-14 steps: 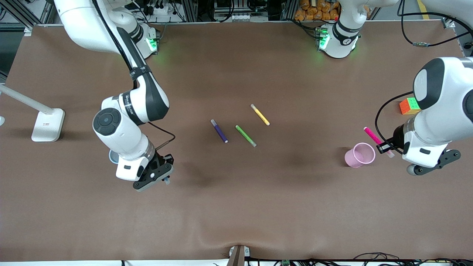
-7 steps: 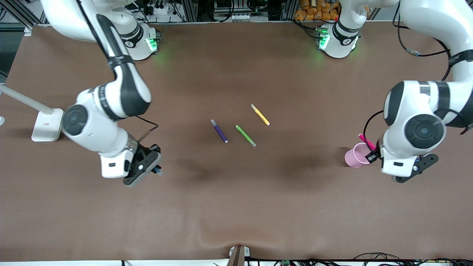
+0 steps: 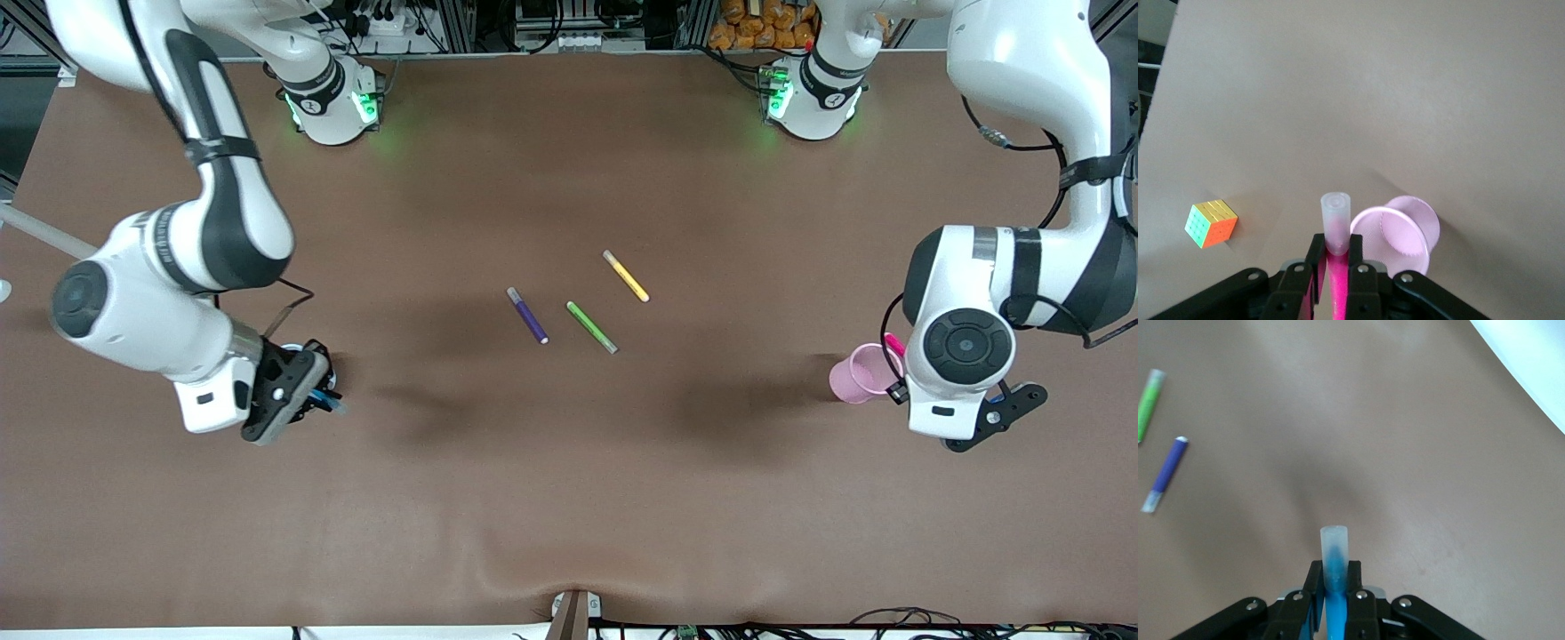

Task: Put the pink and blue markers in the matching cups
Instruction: 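Position the pink marker over the pink cup while the right gripper nears the blue cup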

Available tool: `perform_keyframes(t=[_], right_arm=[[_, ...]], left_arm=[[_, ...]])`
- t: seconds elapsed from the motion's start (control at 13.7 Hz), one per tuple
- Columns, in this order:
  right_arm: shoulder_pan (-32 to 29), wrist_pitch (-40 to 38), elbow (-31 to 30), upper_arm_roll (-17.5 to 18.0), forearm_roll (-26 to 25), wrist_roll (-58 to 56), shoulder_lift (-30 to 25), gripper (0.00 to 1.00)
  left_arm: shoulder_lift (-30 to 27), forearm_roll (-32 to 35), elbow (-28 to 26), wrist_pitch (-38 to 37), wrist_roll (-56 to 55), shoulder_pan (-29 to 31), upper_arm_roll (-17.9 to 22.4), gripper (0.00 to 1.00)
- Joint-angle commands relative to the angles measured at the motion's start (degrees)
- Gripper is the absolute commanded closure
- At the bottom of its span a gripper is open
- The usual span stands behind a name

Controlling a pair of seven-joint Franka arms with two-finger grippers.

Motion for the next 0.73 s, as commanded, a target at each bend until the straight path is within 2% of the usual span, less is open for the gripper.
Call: perform_keyframes(t=[0.0,0.15,0.29,0.66], right_arm=[[-4.3,-2.3,-2.1,1.1,5.3,-9.5,-1.6,1.0],[-6.4,-4.2,-2.1,1.1,7.8,-14.2,-1.4,1.0],[-8.5,-5.6,-2.1,1.1,11.8,-22.0,-1.1,1.0],[-11.1,-8.7,-4.7,1.1,19.7,-36.4,-0.7,1.0]], left_arm=[[1.2,2.2,1.1,1.4,-4.6,-0.5,-0.2,1.0],[2.4,3.5,1.1,1.5,-10.8,-2.2,-0.1,1.0],[2.7,7.6,1.0,1.5,-17.2,-2.9,-0.2,1.0],[3.6,9.9,0.9,1.5,-21.1,-3.0,-0.1,1.0]])
